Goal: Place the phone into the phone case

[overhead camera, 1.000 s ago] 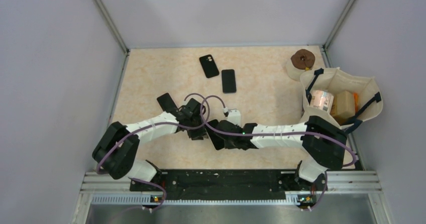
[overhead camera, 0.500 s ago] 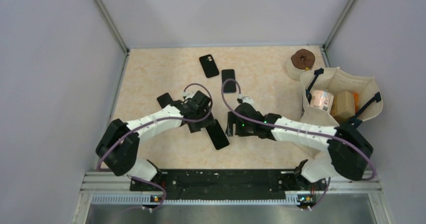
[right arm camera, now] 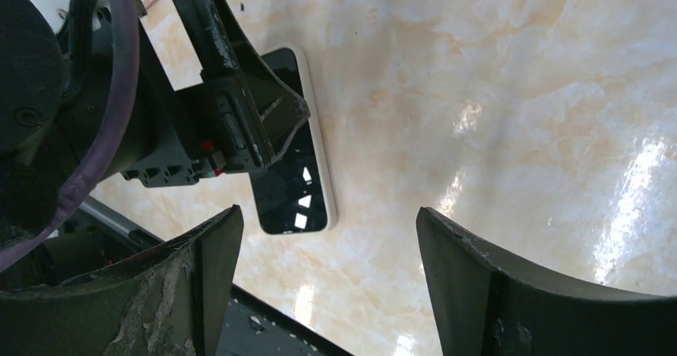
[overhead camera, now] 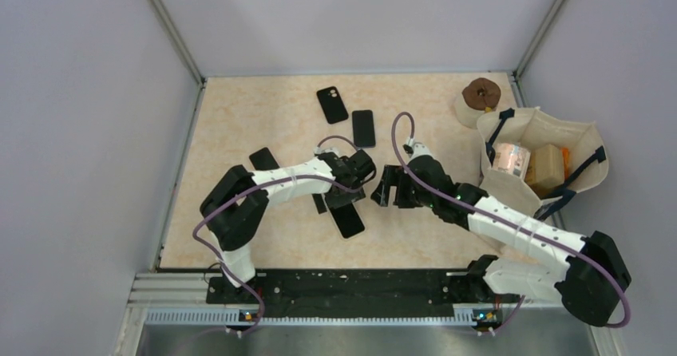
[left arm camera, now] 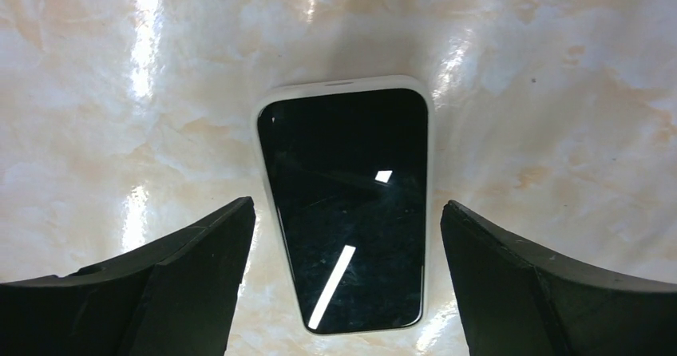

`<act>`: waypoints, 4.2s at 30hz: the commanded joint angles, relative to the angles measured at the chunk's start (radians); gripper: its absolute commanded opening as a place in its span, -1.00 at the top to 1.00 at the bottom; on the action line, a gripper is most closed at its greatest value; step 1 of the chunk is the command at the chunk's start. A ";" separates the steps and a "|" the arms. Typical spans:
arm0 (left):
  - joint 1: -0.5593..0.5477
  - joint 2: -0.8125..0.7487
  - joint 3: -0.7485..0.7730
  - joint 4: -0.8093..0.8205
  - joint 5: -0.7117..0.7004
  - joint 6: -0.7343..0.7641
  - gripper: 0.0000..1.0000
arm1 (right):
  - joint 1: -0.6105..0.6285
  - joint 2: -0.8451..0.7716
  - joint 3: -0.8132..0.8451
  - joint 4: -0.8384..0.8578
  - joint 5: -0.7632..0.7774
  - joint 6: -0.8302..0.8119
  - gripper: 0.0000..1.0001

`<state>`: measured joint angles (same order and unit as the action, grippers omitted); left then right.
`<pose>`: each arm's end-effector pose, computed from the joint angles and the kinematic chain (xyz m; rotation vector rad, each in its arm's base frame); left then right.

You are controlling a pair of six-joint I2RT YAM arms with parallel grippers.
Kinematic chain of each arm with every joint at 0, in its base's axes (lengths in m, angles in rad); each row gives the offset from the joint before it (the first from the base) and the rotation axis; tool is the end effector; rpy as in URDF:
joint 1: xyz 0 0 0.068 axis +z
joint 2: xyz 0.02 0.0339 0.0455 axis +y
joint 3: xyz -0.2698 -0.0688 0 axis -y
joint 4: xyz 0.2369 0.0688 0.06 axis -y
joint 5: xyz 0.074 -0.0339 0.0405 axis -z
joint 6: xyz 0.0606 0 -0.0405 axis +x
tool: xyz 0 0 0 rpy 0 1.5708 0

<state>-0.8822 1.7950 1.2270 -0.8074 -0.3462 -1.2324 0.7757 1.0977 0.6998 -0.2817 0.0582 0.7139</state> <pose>0.2303 -0.2475 0.1712 -0.5246 2.6954 0.0014 0.1762 0.1679 0.2327 -0.0400 2.3538 0.7117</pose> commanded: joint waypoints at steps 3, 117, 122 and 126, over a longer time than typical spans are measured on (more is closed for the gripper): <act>-0.023 0.032 0.040 -0.062 -0.034 -0.051 -0.98 | -0.009 -0.044 -0.023 0.004 -0.044 -0.025 -0.60; 0.497 0.742 1.018 0.109 -0.055 0.283 0.18 | -0.147 0.152 0.171 -0.060 0.003 -0.107 -0.57; 0.483 0.766 1.031 0.084 -0.053 0.264 0.27 | -0.147 0.134 0.164 -0.063 -0.009 -0.118 -0.57; 0.467 0.767 1.027 0.064 -0.056 0.258 0.61 | -0.150 0.129 0.158 -0.063 -0.012 -0.123 -0.57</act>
<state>-0.3958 2.5290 2.2410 -0.6735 -0.3981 -0.9531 0.6373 1.2625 0.8627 -0.3618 0.0544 0.6086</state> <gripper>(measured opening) 0.273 0.787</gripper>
